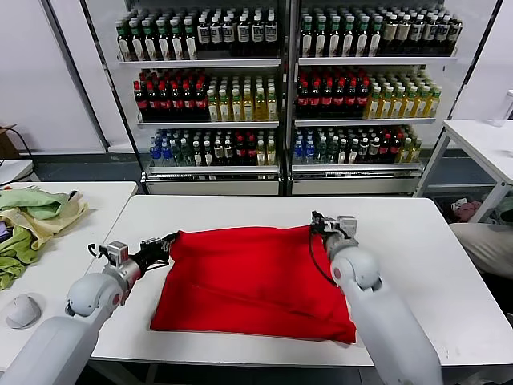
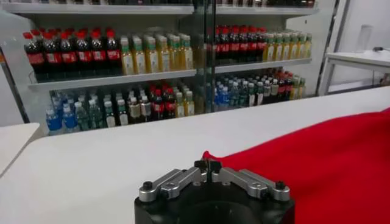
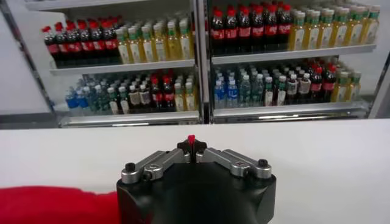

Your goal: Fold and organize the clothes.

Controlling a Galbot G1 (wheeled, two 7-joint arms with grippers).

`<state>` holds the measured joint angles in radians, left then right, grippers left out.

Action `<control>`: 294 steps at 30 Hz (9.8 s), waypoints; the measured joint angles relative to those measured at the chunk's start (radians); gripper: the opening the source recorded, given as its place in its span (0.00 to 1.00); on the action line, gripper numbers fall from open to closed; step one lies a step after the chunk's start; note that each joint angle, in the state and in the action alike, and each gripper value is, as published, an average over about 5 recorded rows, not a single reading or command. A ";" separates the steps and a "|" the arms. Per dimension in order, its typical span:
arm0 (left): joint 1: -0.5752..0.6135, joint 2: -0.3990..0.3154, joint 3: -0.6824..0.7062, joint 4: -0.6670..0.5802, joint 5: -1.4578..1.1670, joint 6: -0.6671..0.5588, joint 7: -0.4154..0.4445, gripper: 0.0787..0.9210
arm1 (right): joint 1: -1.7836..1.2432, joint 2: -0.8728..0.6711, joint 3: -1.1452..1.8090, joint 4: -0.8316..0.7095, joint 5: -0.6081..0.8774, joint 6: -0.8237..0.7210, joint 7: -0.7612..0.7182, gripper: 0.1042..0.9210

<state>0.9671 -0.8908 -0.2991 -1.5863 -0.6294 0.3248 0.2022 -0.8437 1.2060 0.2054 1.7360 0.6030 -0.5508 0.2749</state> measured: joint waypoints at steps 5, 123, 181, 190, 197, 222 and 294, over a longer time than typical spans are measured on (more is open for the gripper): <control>0.074 -0.001 -0.028 -0.047 0.008 -0.016 -0.001 0.01 | -0.111 -0.025 0.021 0.113 -0.011 -0.002 0.002 0.02; 0.371 -0.175 -0.069 -0.373 -0.001 0.072 -0.658 0.03 | -0.565 -0.024 0.126 0.476 -0.342 0.010 -0.042 0.88; 0.157 -0.441 0.117 -0.452 -0.240 0.241 -0.730 0.04 | -0.563 -0.001 0.130 0.482 -0.358 0.010 -0.038 0.88; 0.160 -0.487 0.150 -0.451 -0.248 0.219 -0.706 0.31 | -0.558 0.003 0.127 0.477 -0.361 0.010 -0.038 0.88; 0.194 -0.461 0.118 -0.526 -0.202 0.184 -0.666 0.55 | -0.556 0.001 0.130 0.479 -0.361 0.010 -0.039 0.88; 0.363 -0.319 -0.125 -0.359 0.145 0.085 -0.463 0.88 | -0.540 0.000 0.135 0.475 -0.361 0.017 -0.043 0.88; 0.166 -0.380 0.102 -0.483 0.092 0.251 -0.375 0.06 | -0.573 0.004 0.209 0.484 -0.345 0.044 -0.049 0.88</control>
<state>1.1336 -1.2710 -0.1974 -2.0696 -0.5378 0.5756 -0.1726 -1.4167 1.2099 0.4142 2.2205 0.2581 -0.5064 0.2262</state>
